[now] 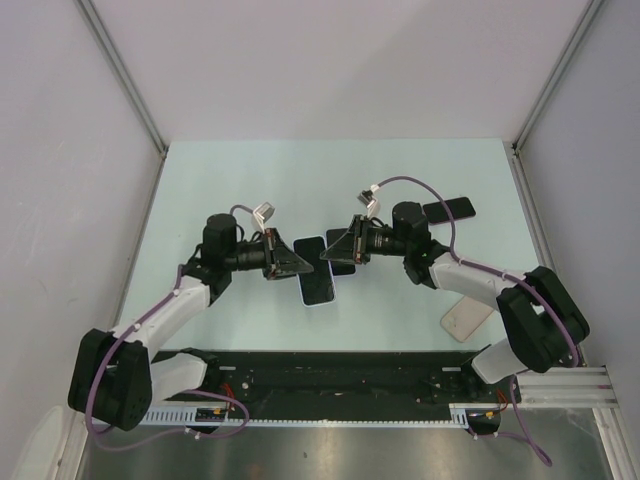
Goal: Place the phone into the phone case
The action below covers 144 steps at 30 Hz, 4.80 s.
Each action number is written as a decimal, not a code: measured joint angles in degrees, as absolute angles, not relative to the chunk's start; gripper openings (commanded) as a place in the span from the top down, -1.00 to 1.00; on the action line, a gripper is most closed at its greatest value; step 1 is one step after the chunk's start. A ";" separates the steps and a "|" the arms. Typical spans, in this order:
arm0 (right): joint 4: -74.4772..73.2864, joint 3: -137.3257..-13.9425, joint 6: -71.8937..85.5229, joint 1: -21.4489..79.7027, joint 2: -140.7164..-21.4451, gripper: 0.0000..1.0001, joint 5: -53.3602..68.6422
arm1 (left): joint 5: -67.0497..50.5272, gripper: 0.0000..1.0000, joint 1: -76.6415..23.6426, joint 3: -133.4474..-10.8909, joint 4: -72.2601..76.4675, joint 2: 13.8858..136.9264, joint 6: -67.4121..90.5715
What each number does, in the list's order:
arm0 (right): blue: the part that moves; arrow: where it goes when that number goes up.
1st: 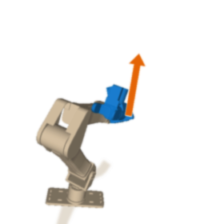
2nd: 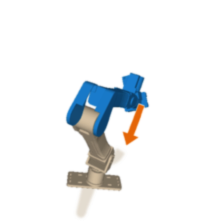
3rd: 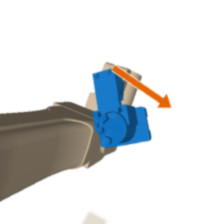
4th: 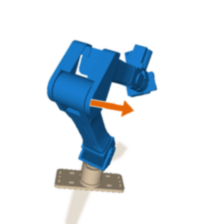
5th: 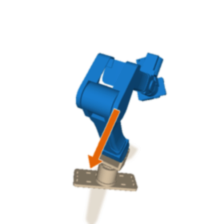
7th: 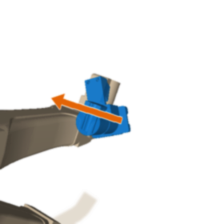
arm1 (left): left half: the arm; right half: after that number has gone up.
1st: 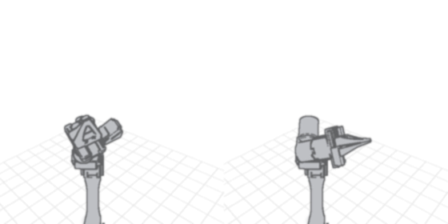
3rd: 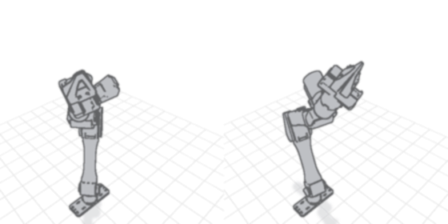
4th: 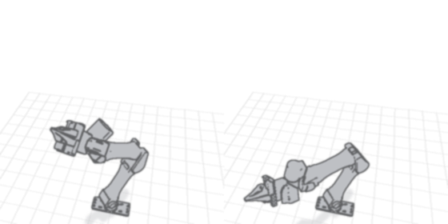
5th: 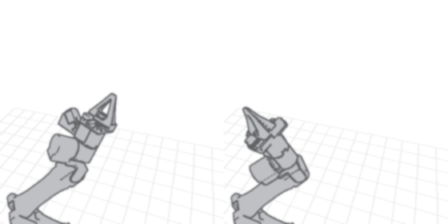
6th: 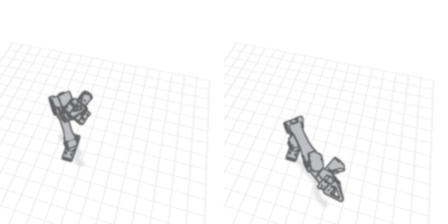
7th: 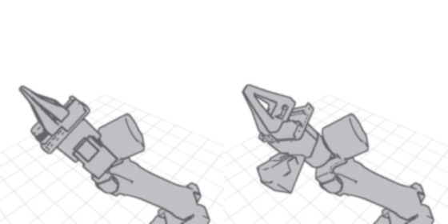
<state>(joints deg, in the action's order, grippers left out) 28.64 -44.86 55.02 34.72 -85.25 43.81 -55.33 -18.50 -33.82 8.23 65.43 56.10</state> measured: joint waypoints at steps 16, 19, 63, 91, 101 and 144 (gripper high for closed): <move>21.26 -44.80 56.69 32.95 -84.51 -0.80 38.63 | -50.57 1.00 -16.51 -39.70 -6.37 70.19 45.89; 15.53 -44.77 54.41 31.05 -81.49 -0.99 34.61 | -49.87 1.00 -14.61 -41.08 -8.40 73.97 43.66; -19.62 -44.75 36.62 17.32 -62.33 -0.99 10.85 | -27.35 -0.79 -11.60 -72.86 -36.91 104.86 21.56; -16.69 -66.50 45.58 0.62 -101.03 -0.99 -18.20 | -32.97 -0.86 -11.60 -48.38 -25.15 73.21 22.87; -12.86 -79.13 43.35 0.62 -111.66 -0.99 -21.80 | -33.91 -0.86 -11.42 -48.29 -24.49 70.81 23.42; -34.17 -106.65 17.02 -2.00 -132.20 0.06 -16.58 | -36.10 -0.84 -10.98 -47.68 -24.40 75.83 23.94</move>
